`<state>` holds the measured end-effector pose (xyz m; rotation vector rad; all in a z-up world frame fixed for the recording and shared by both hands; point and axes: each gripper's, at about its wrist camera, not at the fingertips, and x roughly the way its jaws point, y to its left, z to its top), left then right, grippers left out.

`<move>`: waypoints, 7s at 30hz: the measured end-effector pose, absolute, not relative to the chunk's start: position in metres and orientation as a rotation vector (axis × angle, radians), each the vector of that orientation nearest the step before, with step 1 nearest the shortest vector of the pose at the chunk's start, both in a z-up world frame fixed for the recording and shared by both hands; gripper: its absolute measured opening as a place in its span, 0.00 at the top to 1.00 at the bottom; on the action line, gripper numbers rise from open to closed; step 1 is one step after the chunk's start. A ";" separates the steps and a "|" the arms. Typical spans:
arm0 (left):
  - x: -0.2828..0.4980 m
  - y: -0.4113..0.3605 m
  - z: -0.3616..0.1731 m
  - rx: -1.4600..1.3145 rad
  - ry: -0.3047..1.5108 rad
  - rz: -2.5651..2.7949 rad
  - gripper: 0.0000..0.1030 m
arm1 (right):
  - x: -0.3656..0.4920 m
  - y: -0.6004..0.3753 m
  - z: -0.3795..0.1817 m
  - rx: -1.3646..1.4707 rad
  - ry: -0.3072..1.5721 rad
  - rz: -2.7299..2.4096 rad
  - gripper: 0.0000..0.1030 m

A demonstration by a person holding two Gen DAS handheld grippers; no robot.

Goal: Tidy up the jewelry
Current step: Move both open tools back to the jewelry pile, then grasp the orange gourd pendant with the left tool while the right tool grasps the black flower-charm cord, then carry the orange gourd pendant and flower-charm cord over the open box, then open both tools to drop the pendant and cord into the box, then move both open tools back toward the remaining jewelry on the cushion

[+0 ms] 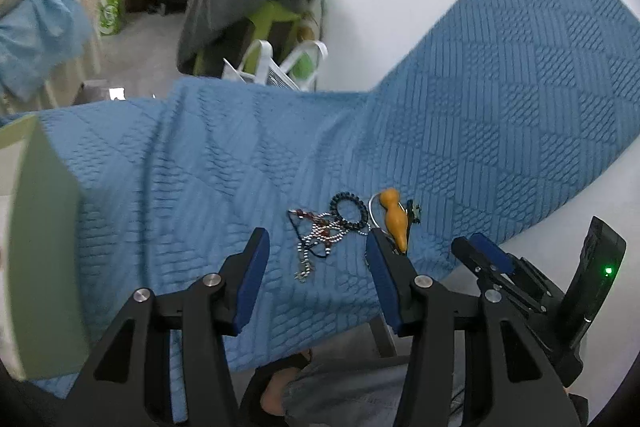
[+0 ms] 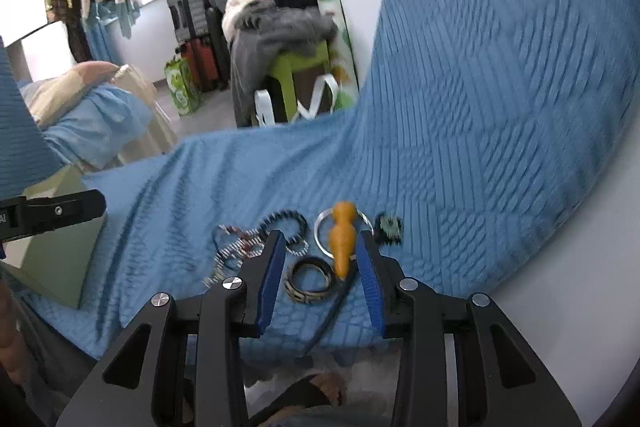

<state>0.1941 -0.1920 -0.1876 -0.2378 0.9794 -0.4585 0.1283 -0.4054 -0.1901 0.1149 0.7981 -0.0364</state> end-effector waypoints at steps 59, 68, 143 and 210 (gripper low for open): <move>0.246 -0.294 -0.231 -0.120 1.079 -0.545 0.71 | 0.176 -0.436 -0.270 0.173 0.988 -0.051 0.81; 0.225 -0.263 -0.219 -0.137 1.072 -0.519 0.71 | 0.184 -0.428 -0.271 0.089 0.996 -0.109 0.92; 0.182 0.102 -0.103 -0.276 0.902 -0.180 0.71 | 0.208 -0.049 -0.054 -0.004 0.749 0.478 0.94; 0.095 0.039 0.010 -0.211 0.587 -0.144 0.35 | 0.129 -0.140 0.016 -0.051 0.514 0.407 0.70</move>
